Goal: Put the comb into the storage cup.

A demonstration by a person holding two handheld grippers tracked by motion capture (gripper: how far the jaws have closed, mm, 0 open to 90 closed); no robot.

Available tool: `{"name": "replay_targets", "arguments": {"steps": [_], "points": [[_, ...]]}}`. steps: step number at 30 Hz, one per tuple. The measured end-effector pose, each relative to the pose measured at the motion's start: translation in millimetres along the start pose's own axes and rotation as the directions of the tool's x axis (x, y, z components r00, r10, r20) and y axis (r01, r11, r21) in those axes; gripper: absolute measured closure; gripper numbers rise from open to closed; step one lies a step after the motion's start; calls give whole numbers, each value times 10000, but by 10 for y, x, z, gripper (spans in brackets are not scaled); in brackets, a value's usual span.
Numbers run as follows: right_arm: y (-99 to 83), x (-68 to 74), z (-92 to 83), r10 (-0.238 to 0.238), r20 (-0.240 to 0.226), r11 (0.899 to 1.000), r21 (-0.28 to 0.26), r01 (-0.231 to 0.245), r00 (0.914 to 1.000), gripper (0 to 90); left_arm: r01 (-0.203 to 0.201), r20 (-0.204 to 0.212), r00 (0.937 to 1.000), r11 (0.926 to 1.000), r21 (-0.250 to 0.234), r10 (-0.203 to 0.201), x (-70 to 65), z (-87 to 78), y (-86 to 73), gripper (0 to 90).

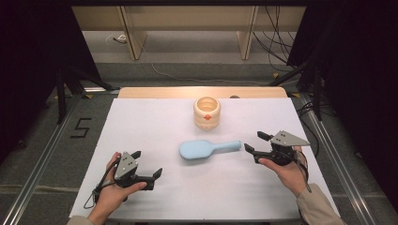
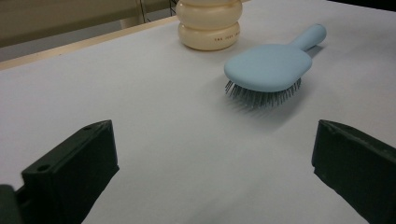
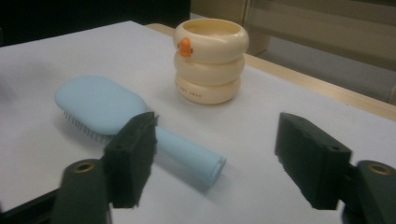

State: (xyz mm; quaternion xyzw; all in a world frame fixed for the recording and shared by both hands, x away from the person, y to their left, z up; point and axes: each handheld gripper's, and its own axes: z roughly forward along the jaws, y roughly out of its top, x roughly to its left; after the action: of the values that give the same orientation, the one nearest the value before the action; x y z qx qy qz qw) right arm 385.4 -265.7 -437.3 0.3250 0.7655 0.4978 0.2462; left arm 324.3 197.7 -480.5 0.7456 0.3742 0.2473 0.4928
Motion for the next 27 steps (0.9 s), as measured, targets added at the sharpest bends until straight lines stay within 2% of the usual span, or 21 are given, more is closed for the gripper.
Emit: {"name": "replay_targets", "arguments": {"steps": [2, 5, 11, 14, 15, 16, 21, 27], "points": [[53, -1, 83, -181, 94, 9997, 145, 180, 9998, 457, 10, -12, 10000, 10000, 1, -10, 3, 0, 0, 0], [124, 7, 206, -335, -86, 9989, 318, 337, 9994, 672, 18, -12, 10000, 10000, -4, -18, 4, 1, -1, 0], [216, 39, 497, -576, -250, 9899, 1282, 603, 9980, 884, 25, -10, 10000, 10000, -15, -25, 6, 1, -1, 0], [239, 47, 633, -653, -335, 9809, 1815, 703, 9973, 900, 46, -11, 10000, 10000, -19, -46, 10, 1, -4, 0], [239, 47, 633, -653, -335, 9809, 1815, 703, 9973, 900, 46, -11, 10000, 10000, -19, -46, 10, 1, -4, 0], [248, 55, 715, -622, -370, 9748, 2125, 687, 9974, 900, 45, -11, 10000, 10000, -19, -45, 10, 2, -4, 0], [258, 61, 897, -388, -407, 9584, 2814, 487, 9984, 900, 36, -34, 10000, 10000, -16, -36, 9, 3, -3, 0], [249, 54, 1043, -243, -339, 9412, 3362, 343, 9991, 900, 40, -12, 10000, 10000, 2, -40, 14, 5, -6, 0]]}}
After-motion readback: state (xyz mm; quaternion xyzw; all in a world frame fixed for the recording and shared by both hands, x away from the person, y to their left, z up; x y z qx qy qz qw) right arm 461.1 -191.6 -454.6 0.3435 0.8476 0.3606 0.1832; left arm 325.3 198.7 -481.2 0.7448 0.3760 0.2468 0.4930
